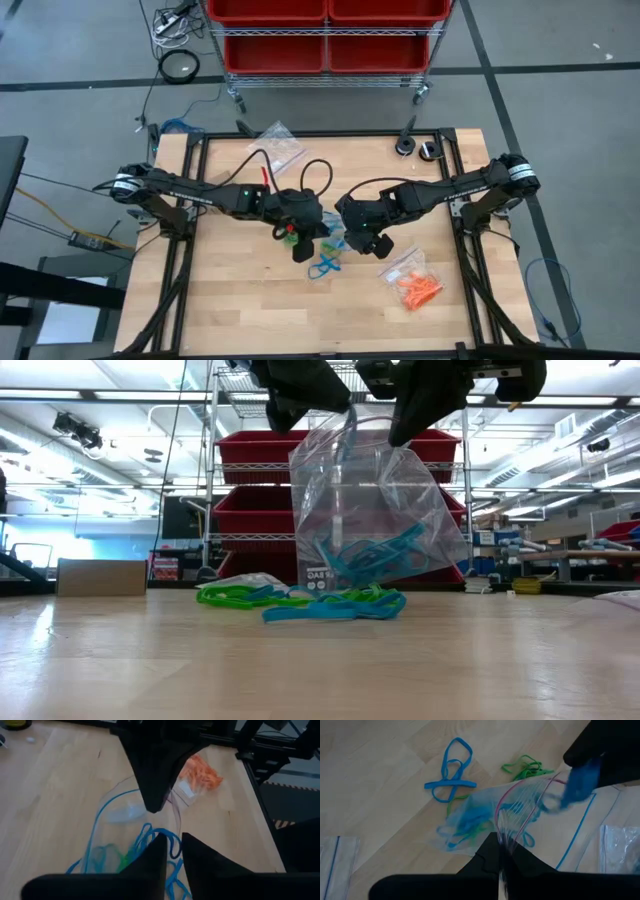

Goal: Sort rubber bands
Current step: Put the blue rubber band into the transparent zip bag

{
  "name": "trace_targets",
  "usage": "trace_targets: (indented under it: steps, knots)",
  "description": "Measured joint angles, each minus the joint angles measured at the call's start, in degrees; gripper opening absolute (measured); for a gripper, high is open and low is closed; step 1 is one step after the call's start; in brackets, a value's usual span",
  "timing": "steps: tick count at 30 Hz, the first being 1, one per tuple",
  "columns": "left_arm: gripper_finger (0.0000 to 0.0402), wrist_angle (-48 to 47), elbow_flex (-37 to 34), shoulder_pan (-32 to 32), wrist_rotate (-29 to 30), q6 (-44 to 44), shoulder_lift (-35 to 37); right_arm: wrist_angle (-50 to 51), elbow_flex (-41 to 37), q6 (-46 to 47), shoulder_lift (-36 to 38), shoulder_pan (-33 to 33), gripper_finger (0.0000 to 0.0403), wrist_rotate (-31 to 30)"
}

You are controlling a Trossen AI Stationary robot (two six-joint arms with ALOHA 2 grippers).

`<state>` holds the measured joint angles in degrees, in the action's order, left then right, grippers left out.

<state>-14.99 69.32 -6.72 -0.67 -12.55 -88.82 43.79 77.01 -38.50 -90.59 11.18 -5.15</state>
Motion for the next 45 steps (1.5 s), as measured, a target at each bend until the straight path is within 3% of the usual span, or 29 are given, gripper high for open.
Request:
trace_targets:
  steps: [10, 14, 22, 27, 34, 38, 45]
  knots:
    - [0.0140, -6.7, 0.7, 0.0, 2.6, -2.2, 0.0, 0.0, 0.0, 0.0, 0.0, 0.0, 0.0000, 0.0]
    - [0.0147, -10.4, 1.6, -0.8, 6.6, -0.3, 0.0, 0.0, 0.0, 0.0, 0.0, 0.0, 0.0000, 0.0]
    - [0.0147, -9.4, -2.0, -7.7, 4.5, 0.3, 0.0, 0.0, 0.0, 0.8, 0.0, 0.0, 0.0000, 0.4]
    - [0.0147, -0.2, -10.7, -13.8, 10.7, -0.9, -0.3, -0.2, 0.0, 0.8, 0.0, 0.0, 0.0000, 0.5]
    - [0.0147, 25.9, -22.6, -17.7, 14.1, -7.3, -8.1, -0.2, 0.0, 0.4, 0.0, 0.0, 0.0000, 0.4]
    - [0.0147, 33.0, -23.0, -17.8, 14.3, -11.4, -16.1, 0.0, 0.0, -0.6, 0.0, 0.0, 0.0000, 0.4]
    - [0.0147, 35.0, -18.4, -17.5, 18.1, -15.1, -24.8, 0.2, 0.0, -0.8, 0.0, 0.1, 0.0000, 1.6]
